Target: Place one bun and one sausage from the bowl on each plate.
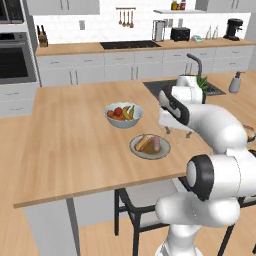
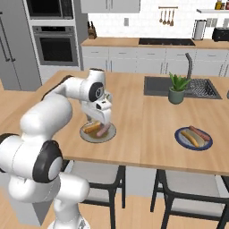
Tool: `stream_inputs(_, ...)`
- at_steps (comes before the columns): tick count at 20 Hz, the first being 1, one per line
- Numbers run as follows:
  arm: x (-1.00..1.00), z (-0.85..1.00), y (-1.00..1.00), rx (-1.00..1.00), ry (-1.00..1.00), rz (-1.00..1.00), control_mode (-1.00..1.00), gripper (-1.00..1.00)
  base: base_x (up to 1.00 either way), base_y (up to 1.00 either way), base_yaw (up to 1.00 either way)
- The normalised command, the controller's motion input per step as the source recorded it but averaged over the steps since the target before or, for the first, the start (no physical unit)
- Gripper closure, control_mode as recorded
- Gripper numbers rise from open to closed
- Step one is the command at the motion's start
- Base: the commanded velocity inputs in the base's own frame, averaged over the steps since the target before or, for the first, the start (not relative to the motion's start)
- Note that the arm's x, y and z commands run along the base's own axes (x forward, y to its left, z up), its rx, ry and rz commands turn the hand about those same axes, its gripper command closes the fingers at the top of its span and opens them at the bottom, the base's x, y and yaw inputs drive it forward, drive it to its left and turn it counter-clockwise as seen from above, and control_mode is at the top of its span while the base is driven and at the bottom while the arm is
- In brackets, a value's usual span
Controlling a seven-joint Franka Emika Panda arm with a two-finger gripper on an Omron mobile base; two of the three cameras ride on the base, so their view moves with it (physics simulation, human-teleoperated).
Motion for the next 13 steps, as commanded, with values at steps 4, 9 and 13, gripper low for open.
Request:
stream_inputs(4,-1.0,0.28,-0.89,0.0,0.17,-0.15,-1.0,-1.0,0.0,0.0,0.0)
stream_inputs(9,-1.0,-0.03,-1.0,0.0,0.24,-0.14,-1.0,-1.0,0.0,0.0,0.0)
stream_inputs(13,-1.0,-0.39,-1.0,0.0,0.09,-0.09,-1.0,-1.0,0.0,0.0,0.0)
